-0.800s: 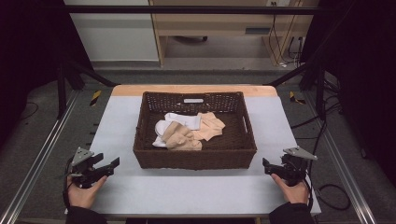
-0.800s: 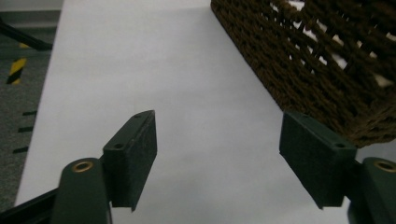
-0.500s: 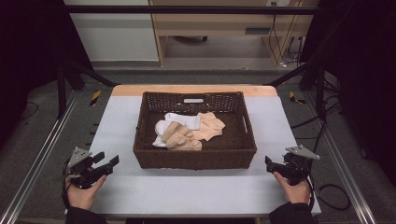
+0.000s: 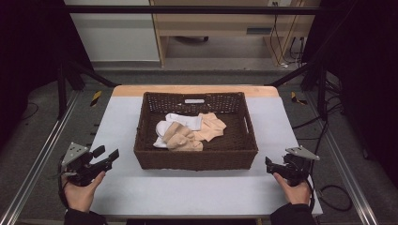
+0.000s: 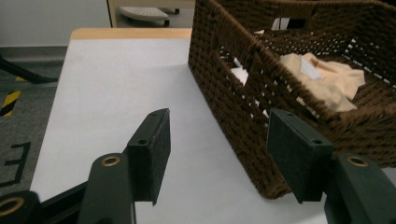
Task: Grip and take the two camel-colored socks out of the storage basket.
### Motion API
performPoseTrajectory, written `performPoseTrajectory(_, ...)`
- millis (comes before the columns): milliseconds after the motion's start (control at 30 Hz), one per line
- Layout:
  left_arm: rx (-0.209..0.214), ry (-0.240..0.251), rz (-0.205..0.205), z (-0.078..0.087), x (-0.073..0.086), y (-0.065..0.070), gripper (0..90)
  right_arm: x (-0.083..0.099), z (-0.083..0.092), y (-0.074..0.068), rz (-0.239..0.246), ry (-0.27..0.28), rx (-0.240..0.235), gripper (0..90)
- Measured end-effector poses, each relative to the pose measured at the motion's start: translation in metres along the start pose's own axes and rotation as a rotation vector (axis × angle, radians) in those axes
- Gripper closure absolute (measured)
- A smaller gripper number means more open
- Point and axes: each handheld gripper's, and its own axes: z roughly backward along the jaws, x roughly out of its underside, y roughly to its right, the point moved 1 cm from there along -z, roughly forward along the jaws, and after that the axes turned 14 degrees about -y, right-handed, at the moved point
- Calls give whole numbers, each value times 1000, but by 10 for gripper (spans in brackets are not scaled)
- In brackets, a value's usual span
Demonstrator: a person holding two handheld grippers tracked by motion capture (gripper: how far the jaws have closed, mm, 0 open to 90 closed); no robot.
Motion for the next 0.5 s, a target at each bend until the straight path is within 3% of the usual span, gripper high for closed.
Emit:
performPoseTrajectory(267,14,35,11,6,-13,5,401,0,3,-3,7,13,-4,61)
performPoseTrajectory(500,37,90,-6,8,-37,18,401,0,1,-2,12,10,-3,61)
